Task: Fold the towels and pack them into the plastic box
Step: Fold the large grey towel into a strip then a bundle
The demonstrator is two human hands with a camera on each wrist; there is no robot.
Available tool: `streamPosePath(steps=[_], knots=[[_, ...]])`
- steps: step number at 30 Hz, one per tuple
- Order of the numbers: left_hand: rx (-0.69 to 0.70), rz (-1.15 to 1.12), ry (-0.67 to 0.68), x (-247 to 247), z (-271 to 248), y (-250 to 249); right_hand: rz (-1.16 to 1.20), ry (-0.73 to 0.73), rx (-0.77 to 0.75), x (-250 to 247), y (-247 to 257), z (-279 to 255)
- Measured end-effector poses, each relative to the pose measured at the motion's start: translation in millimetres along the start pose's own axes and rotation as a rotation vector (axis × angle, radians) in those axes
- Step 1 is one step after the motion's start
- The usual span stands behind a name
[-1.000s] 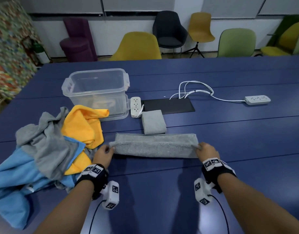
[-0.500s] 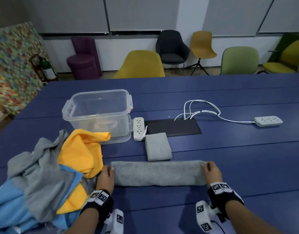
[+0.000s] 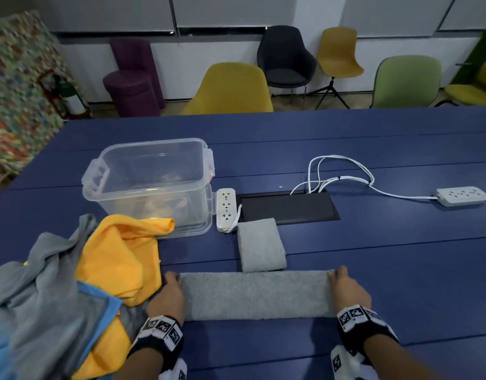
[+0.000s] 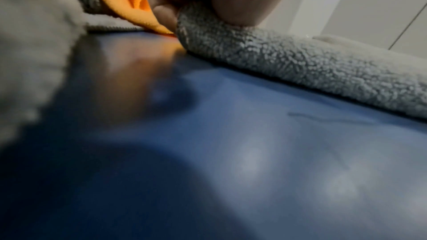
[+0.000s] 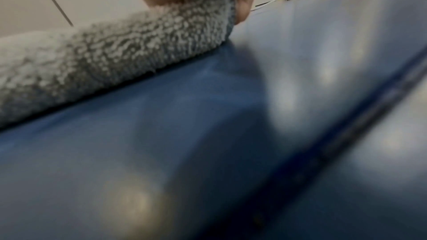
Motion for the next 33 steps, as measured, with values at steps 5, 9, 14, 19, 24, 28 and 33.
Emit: streamPosePath(steps=[5, 9, 14, 19, 24, 28, 33], knots=[[0.039, 0.094, 0.078, -4, -6, -11, -0.109, -0.025, -0.037, 1, 3, -3], [0.06, 0.219, -0.131, -11, -2, -18, -0.108, -0.291, -0.105, -10, 10, -6], [0.389, 0.148, -0.22, 0, -31, -57, -0.238, -0.38, -0.413, 1, 45, -44], [0.436, 0.203, -0.013, 50, -60, -70, -0.31, -0.09, -0.49, 68, 59, -72], [0.539, 0.187, 0.155, 72, -62, -37, -0.257, -0.069, -0.525, 68, 48, -78], [0.706, 0.09, -0.018, 65, -62, -54, -0.227, -0.042, -0.605, 66, 80, -91], [0.739, 0.098, -0.084, 79, -56, -64, -0.147, 0.004, -0.608, 85, 87, -82]])
Point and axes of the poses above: each hand's wrist, its own z-axis towards the middle knuckle, its own x-axis out of the palm, y = z × x, the point moved 3 cm from there along z, towards the middle knuckle
